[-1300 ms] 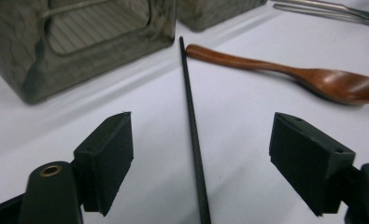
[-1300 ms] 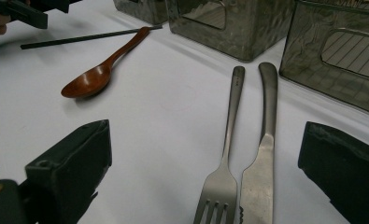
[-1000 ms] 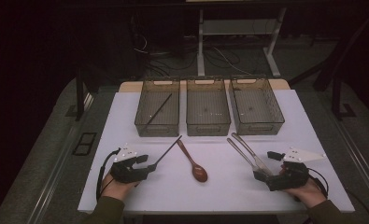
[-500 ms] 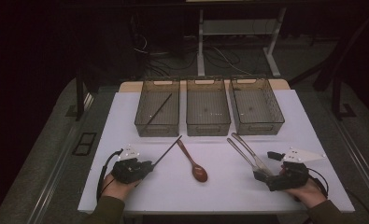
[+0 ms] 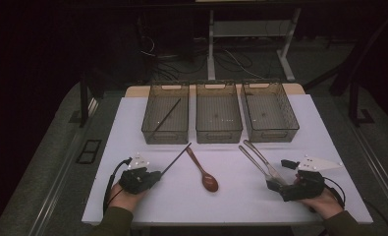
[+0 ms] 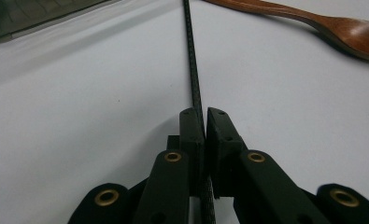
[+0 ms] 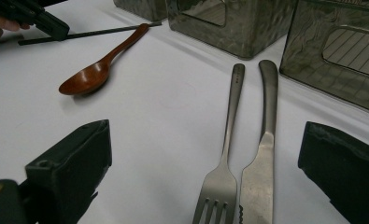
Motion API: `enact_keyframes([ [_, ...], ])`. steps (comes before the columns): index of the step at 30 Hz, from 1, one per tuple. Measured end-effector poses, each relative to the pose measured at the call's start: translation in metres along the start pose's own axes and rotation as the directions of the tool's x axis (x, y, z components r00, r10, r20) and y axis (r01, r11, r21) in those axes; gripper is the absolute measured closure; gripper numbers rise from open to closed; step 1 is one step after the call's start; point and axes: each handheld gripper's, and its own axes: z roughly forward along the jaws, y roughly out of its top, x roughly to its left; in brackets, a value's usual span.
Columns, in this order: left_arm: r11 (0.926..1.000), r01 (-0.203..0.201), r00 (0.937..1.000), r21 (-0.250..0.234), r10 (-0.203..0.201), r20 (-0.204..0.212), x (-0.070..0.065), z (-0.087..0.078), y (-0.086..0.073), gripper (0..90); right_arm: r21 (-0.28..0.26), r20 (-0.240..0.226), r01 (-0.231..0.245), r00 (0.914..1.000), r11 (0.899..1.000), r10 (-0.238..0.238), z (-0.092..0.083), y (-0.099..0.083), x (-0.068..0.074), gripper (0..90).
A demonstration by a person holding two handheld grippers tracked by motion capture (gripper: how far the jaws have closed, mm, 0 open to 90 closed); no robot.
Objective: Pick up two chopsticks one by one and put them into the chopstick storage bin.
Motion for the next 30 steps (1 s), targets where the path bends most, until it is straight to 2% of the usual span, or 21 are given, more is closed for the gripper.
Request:
enact_keyframes([
  [2,0.9999,0.012,0.9999,0.000,-0.012,-0.001,0.000,0.000,0.000,85.0,0.002,0.001,-0.006,1.0000,1.000,0.006,0.000,0.000,0.000,2.1],
  [10,0.9998,0.017,0.9997,0.008,-0.017,-0.019,0.002,-0.001,0.002,85.2,-0.003,0.001,-0.004,1.0000,1.000,0.004,-0.001,0.000,0.000,2.1],
  [15,0.9993,0.035,0.9992,-0.011,-0.036,-0.019,0.005,-0.007,0.002,85.3,-0.003,0.000,-0.002,1.0000,1.000,0.002,-0.001,0.000,0.000,2.1],
  [22,0.9998,0.002,1.0000,-0.019,-0.002,-0.002,0.003,-0.011,0.006,85.3,-0.004,0.001,-0.004,1.0000,1.000,0.004,-0.001,0.000,0.000,2.1],
  [28,0.9993,-0.009,0.9999,-0.036,0.009,0.006,0.002,-0.016,0.009,85.3,-0.003,0.000,-0.001,1.0000,1.000,0.001,0.000,0.000,0.000,2.1],
  [30,0.9991,-0.006,0.9998,-0.043,0.007,0.021,0.003,-0.017,0.010,85.3,-0.004,0.000,0.000,1.0000,1.000,0.000,-0.001,0.000,0.000,2.1],
])
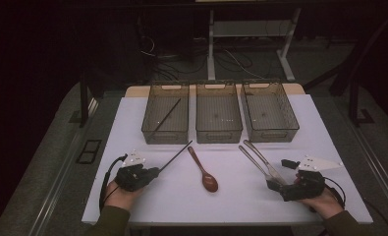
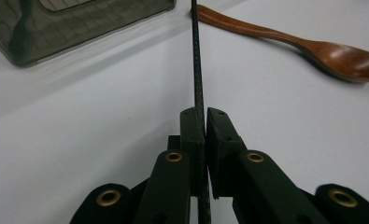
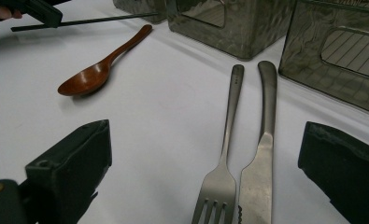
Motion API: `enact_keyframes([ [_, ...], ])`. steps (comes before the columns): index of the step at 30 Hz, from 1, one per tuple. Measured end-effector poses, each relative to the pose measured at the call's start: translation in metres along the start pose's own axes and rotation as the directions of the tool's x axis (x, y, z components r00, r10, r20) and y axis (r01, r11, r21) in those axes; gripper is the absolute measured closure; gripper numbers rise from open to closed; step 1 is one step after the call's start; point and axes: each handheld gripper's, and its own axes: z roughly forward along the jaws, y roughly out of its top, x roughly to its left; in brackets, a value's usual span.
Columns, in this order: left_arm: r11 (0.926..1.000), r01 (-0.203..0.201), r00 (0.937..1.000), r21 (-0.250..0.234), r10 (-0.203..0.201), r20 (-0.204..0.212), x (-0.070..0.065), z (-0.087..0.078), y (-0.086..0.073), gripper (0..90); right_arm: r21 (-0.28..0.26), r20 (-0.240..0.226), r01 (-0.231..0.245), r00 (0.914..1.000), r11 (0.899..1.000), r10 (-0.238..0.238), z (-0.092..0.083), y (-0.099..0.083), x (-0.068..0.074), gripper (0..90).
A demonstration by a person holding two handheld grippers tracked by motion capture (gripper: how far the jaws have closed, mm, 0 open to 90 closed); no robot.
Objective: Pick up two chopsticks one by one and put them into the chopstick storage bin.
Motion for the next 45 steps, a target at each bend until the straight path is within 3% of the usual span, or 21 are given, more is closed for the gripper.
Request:
enact_keyframes([
  [9,0.9994,0.027,0.9982,-0.023,-0.026,0.053,-0.001,-0.005,0.004,85.3,-0.001,0.004,0.000,1.0000,1.000,0.000,0.000,0.000,-0.001,2.1],
  [14,0.9996,0.007,0.9981,-0.029,-0.005,0.062,-0.005,-0.009,0.007,85.3,-0.001,0.002,0.001,1.0000,1.000,-0.001,0.000,0.000,0.000,2.1],
  [25,0.9978,-0.007,0.9979,-0.066,0.012,0.063,-0.009,-0.019,0.019,85.3,0.002,0.004,0.002,1.0000,1.000,-0.002,0.001,0.000,0.000,2.1],
  [45,0.9910,-0.005,0.9991,-0.134,0.011,0.041,0.004,-0.020,0.042,85.2,0.006,0.002,0.003,1.0000,1.000,-0.003,0.002,0.000,0.000,2.1],
])
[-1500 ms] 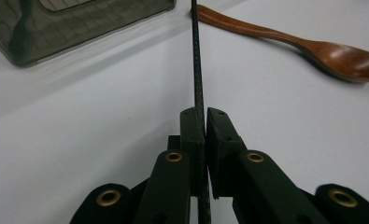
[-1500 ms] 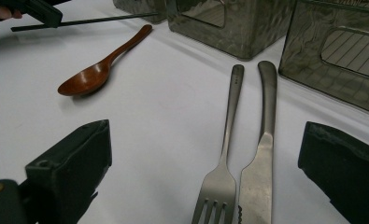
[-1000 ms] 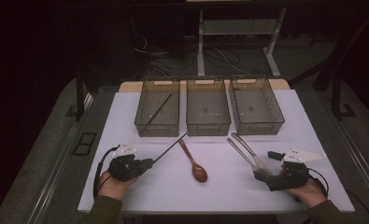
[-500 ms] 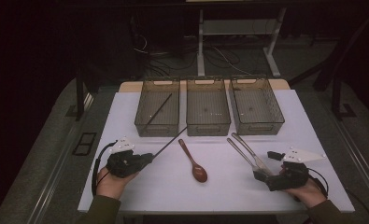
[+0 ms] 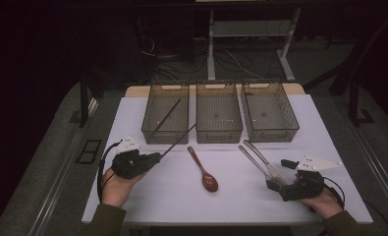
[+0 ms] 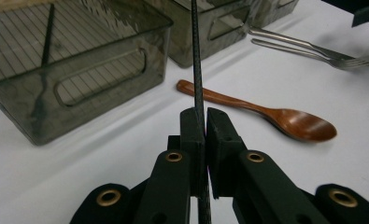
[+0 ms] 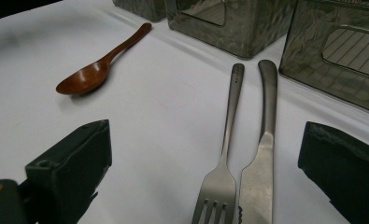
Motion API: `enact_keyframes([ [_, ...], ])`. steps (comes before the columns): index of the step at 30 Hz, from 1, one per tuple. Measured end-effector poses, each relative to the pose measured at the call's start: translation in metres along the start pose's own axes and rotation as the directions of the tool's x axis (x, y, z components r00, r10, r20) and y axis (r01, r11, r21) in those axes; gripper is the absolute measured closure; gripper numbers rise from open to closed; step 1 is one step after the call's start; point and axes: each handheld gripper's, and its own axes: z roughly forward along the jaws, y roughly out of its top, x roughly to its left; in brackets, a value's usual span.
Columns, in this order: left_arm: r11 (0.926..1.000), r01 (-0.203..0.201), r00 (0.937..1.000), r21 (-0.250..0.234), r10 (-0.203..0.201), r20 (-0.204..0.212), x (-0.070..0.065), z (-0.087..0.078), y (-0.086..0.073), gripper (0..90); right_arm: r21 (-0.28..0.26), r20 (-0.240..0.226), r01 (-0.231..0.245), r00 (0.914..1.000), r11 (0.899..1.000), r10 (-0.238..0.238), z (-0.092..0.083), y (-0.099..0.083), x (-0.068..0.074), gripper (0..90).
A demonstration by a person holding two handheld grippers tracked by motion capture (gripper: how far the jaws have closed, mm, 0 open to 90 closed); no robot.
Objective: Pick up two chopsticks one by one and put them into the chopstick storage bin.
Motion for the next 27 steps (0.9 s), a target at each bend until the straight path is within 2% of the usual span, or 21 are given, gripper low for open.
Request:
enact_keyframes([
  [5,0.9998,0.014,0.9999,-0.012,-0.014,0.002,0.004,0.000,0.002,85.2,-0.001,0.002,-0.001,1.0000,1.000,0.001,0.000,0.000,0.000,2.1],
  [14,0.9995,0.009,0.9998,-0.029,-0.009,-0.019,0.011,0.001,0.015,85.2,0.001,0.001,-0.001,1.0000,1.000,0.001,0.000,0.000,0.000,2.1],
  [27,0.9989,0.013,0.9981,-0.045,-0.016,-0.059,0.032,0.007,0.039,85.2,-0.001,0.003,-0.007,1.0000,1.000,0.007,0.000,0.000,-0.001,2.1],
])
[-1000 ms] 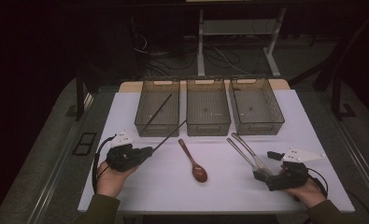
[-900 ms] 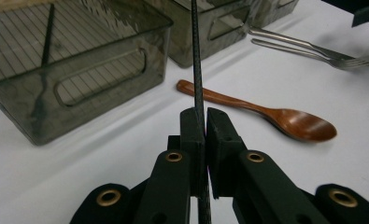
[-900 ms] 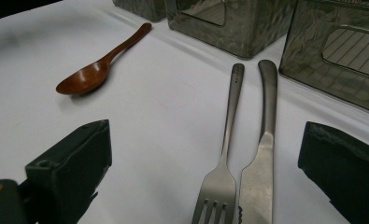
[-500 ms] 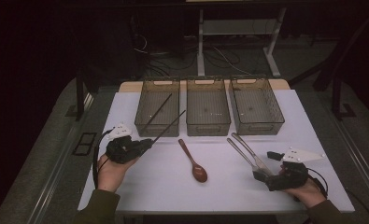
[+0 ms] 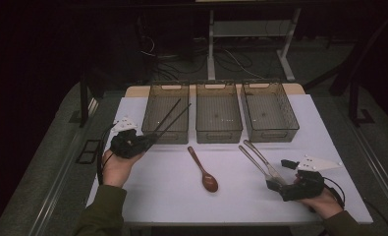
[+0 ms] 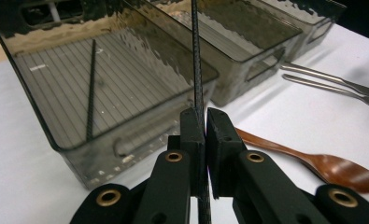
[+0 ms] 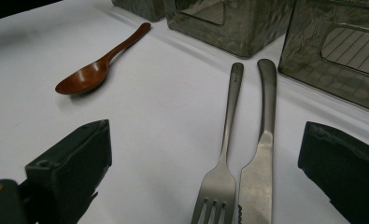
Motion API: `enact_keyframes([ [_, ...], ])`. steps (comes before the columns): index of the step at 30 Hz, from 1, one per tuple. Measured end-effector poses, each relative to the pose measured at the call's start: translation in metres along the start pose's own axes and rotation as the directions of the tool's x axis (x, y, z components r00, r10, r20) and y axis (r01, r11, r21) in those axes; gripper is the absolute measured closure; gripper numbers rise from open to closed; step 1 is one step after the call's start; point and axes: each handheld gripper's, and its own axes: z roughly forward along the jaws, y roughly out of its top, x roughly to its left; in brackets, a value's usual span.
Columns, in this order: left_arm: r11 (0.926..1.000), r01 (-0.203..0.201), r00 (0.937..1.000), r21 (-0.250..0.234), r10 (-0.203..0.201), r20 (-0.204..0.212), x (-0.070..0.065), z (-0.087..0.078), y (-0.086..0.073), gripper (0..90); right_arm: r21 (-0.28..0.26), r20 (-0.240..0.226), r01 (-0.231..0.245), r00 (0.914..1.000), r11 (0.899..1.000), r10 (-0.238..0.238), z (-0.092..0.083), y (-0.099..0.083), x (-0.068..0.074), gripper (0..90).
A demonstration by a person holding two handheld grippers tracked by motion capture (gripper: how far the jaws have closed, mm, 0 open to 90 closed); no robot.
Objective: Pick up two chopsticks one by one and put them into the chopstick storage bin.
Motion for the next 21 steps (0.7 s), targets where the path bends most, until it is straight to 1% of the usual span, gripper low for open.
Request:
enact_keyframes([
  [5,1.0000,-0.005,0.9998,0.008,0.005,-0.017,0.007,0.009,0.011,85.2,0.002,0.002,-0.003,1.0000,1.000,0.003,0.000,0.000,0.000,2.1],
  [11,0.9994,-0.019,0.9992,0.030,0.020,-0.035,0.014,0.020,0.027,85.2,-0.002,0.003,-0.004,1.0000,1.000,0.004,-0.001,0.000,0.000,2.1],
  [16,0.9993,-0.005,0.9986,0.037,0.007,-0.052,0.023,0.028,0.041,85.2,-0.003,0.002,-0.005,1.0000,1.000,0.005,-0.001,0.000,0.000,2.1],
  [17,0.9990,-0.010,0.9983,0.045,0.013,-0.056,0.026,0.029,0.043,85.2,-0.003,0.002,-0.004,1.0000,1.000,0.004,-0.001,0.000,0.000,2.1],
  [20,0.9986,-0.007,0.9972,0.052,0.011,-0.074,0.032,0.035,0.050,85.2,-0.002,0.002,-0.005,1.0000,1.000,0.005,-0.001,0.000,0.000,2.1],
  [21,0.9987,0.004,0.9969,0.051,0.001,-0.079,0.034,0.038,0.052,85.2,-0.002,0.002,-0.004,1.0000,1.000,0.004,-0.001,0.000,0.000,2.1],
])
